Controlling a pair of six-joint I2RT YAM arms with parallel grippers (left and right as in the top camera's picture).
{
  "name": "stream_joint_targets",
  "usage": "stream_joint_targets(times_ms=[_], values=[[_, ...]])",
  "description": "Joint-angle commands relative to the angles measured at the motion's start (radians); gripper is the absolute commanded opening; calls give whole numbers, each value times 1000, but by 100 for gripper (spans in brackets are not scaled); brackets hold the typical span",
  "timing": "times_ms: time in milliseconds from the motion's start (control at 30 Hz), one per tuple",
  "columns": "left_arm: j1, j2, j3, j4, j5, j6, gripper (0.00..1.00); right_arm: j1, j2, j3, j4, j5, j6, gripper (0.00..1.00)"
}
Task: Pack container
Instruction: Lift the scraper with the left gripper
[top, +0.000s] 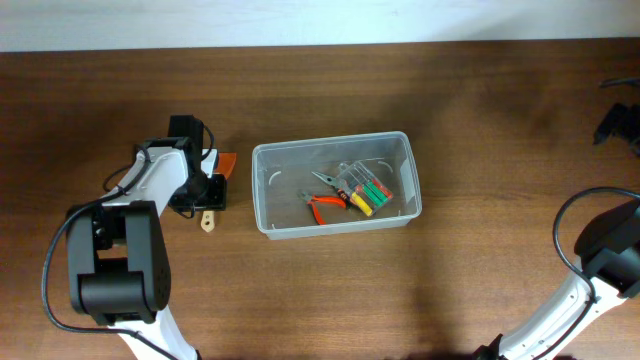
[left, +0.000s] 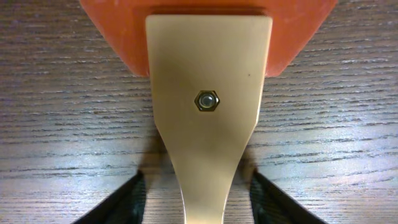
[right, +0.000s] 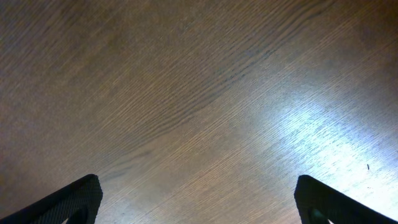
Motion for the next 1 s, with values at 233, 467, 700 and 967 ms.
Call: stream_joint_targets(times_ms=[233, 467, 700, 967], values=[[-1, 15, -27, 13, 57, 4, 40, 5, -16, 2, 0, -5, 5, 99], [-1, 15, -27, 14, 57, 4, 33, 5, -16, 2, 0, -5, 5, 99], [-1, 15, -27, 13, 57, 4, 31, 5, -16, 2, 0, -5, 5, 99], [-1, 14, -27, 9, 57, 4, 21, 5, -16, 2, 0, -5, 5, 99]])
